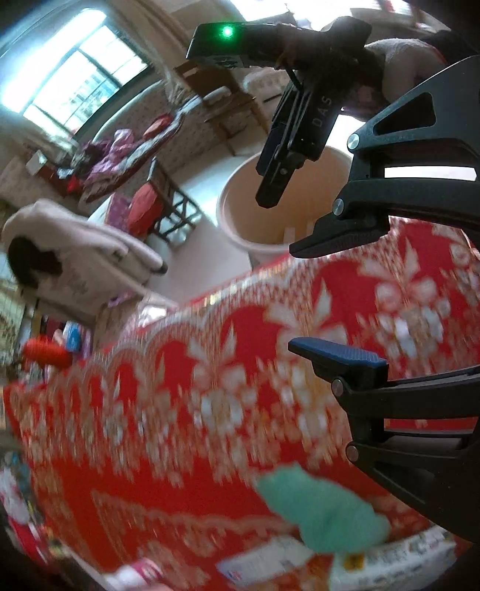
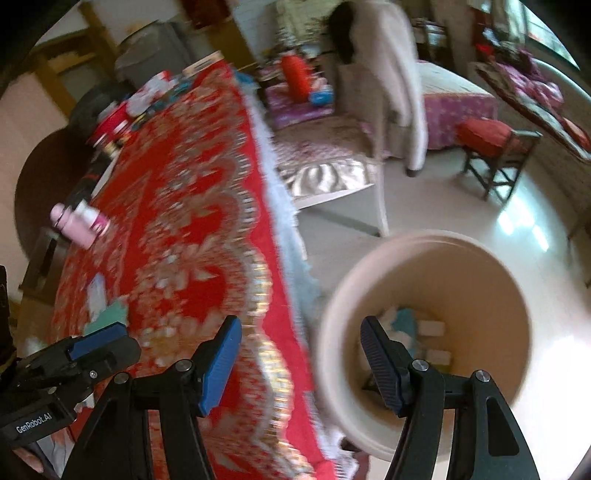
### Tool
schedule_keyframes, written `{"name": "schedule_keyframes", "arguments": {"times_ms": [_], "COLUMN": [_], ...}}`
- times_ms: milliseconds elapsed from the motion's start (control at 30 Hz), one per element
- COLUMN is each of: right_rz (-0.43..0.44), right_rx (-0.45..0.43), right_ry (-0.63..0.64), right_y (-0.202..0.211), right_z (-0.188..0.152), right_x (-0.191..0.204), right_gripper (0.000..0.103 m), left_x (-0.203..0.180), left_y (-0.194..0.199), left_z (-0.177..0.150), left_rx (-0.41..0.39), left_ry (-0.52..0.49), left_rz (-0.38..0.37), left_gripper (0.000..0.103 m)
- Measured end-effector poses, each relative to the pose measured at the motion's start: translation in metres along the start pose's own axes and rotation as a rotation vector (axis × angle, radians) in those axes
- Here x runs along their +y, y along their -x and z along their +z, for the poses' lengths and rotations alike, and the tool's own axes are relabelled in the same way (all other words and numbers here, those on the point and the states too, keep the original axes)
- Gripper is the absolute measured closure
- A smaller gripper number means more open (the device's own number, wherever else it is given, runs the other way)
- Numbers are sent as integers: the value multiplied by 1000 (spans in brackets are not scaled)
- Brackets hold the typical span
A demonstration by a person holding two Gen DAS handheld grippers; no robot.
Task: Collect trash
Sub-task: 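Move both open tools back to the tablecloth, then grasp the white milk carton with left tool while right tool grasps teal cloth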
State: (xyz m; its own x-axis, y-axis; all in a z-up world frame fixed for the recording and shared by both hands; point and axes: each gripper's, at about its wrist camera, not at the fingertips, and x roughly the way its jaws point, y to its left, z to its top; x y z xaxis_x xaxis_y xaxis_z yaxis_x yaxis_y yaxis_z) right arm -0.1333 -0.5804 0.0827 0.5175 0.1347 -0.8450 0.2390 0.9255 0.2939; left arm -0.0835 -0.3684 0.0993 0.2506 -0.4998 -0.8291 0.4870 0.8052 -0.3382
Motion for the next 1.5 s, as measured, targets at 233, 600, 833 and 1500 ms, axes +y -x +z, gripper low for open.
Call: {"name": "schedule_keyframes", "arguments": {"times_ms": [233, 600, 833, 1500], "right_rz": [72, 164, 241, 254], "right_rx": [36, 105, 183, 313], "right_ry": [115, 238, 241, 122], "right_y": [-26, -57, -77, -138], "right_z": [6, 3, -12, -27], "right_x": [66, 150, 189, 253], "right_gripper": [39, 39, 38, 36], "left_x": [61, 146, 180, 209], "left_y": [36, 89, 109, 76], "left_z": [-12, -49, -79, -83], "left_rx": [-41, -77, -58, 26], "left_ry": [121, 279, 327, 316], "left_rz": [90, 183, 223, 212], "left_gripper": [60, 60, 60, 60]}}
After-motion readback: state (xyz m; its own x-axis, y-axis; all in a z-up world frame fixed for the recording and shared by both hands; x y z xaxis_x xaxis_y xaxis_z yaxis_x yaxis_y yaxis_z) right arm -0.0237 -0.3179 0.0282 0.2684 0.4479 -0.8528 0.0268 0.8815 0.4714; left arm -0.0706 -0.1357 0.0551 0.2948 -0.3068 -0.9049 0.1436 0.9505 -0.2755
